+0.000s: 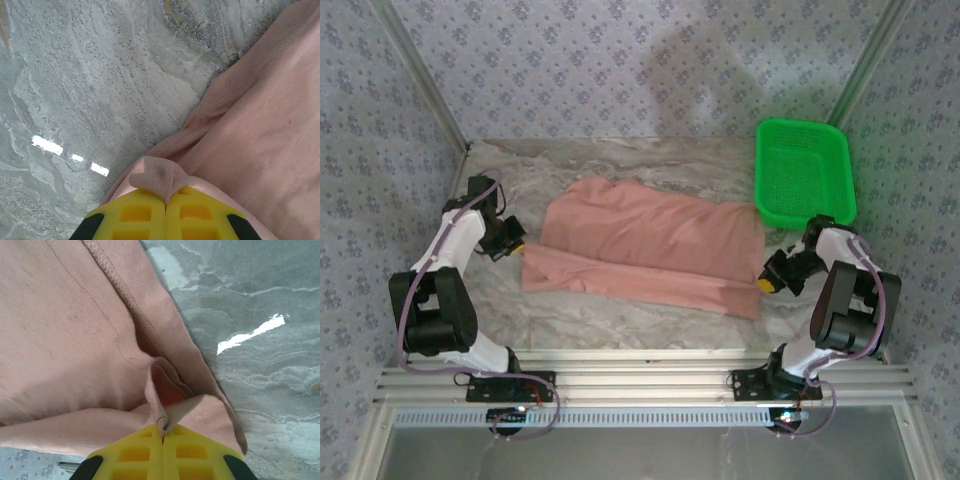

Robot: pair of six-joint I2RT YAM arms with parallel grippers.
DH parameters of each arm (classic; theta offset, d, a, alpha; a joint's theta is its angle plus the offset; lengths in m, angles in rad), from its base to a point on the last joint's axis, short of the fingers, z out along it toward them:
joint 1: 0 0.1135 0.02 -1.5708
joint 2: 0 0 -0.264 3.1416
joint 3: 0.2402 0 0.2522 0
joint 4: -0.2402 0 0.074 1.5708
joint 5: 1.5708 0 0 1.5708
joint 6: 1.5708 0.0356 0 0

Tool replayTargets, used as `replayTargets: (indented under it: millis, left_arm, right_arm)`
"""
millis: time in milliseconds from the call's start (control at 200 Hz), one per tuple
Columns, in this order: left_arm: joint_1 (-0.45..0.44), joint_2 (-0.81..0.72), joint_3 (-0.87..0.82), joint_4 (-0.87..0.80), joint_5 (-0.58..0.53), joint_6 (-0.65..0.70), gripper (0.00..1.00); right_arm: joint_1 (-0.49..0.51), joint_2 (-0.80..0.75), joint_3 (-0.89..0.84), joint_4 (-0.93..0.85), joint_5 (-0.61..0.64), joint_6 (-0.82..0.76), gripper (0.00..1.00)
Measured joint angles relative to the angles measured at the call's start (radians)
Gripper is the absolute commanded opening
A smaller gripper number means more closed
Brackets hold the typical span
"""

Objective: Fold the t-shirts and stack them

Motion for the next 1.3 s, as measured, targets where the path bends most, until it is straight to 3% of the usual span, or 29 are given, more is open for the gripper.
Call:
replayTargets:
  millis: [789, 1074, 1219, 1239, 1299]
  left_arm:
    - [0.006, 0.057, 0.003, 0.007, 0.001, 0.003, 0.00]
    - [-0.014, 0.129, 0.097, 0.007, 0.005, 0.019, 0.00]
    - [-0.026, 0.158, 0.132, 0.006, 0.008, 0.019, 0.00]
    - [-0.027, 0.164, 0.135, 0.008, 0.009, 0.020, 0.04]
    - [-0.029, 0.183, 0.148, 0.008, 0.021, 0.023, 0.29]
  right_arm:
    - [0.028, 0.124, 0.037, 0.056, 0.021, 0.009, 0.00]
    - [0.034, 0.180, 0.085, 0.061, 0.025, 0.011, 0.00]
    - [0.034, 0.200, 0.090, 0.066, 0.026, 0.011, 0.07]
    - [0.034, 0.202, 0.092, 0.067, 0.025, 0.011, 0.09]
    - [0.034, 0.209, 0.097, 0.068, 0.026, 0.012, 0.22]
